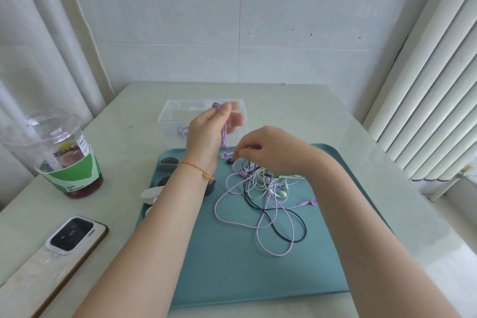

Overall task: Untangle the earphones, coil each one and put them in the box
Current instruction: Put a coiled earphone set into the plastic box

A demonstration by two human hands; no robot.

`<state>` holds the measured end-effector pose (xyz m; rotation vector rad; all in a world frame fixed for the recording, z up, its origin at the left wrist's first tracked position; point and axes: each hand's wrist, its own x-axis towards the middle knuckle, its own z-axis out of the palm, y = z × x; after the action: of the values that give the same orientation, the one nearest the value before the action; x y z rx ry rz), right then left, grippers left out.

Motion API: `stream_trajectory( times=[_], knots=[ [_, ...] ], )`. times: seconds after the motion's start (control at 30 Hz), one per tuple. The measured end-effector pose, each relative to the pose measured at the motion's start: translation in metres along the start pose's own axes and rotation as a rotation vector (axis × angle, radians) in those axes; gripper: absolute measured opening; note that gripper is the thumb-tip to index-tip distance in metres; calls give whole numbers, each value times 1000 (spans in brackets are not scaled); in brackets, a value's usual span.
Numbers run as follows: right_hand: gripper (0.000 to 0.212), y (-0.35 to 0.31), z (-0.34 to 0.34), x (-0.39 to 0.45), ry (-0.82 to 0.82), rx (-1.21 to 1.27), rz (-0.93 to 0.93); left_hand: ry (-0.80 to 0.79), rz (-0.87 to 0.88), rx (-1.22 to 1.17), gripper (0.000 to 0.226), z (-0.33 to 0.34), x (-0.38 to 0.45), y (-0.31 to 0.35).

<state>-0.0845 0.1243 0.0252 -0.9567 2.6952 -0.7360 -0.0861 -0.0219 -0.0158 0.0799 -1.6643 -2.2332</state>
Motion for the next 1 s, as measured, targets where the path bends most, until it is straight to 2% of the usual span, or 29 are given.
stream_trajectory(
  times=[0.1,0.2,0.33,0.43,0.53,0.67,0.73,0.83,0.93,1.0],
  knots=[
    [17,7,-9,2,241,27,15,-129,-57,271,24,0,-7,2],
    [17,15,-18,0,386,100,14,-305,-132,431,37,6,-11,2],
    [9,24,-25,1,496,163,10,-549,-363,191,59,11,-11,3],
    [7,26,-23,4,544,252,2,-670,-458,-82,52,10,-11,7],
    [10,27,-16,8,532,279,7,-637,-439,-404,43,7,-7,11],
    [25,27,0,15,374,151,14,-511,-369,-721,32,4,-1,13],
    [32,25,7,18,299,120,10,-421,-347,-761,31,-1,3,12],
    [36,22,10,17,239,163,26,-377,-363,-735,34,-7,7,11],
    [20,19,10,14,132,361,57,-322,-351,-708,46,-11,8,9],
    [20,17,12,15,67,509,84,-271,-332,-703,55,-11,8,8]
  ],
)
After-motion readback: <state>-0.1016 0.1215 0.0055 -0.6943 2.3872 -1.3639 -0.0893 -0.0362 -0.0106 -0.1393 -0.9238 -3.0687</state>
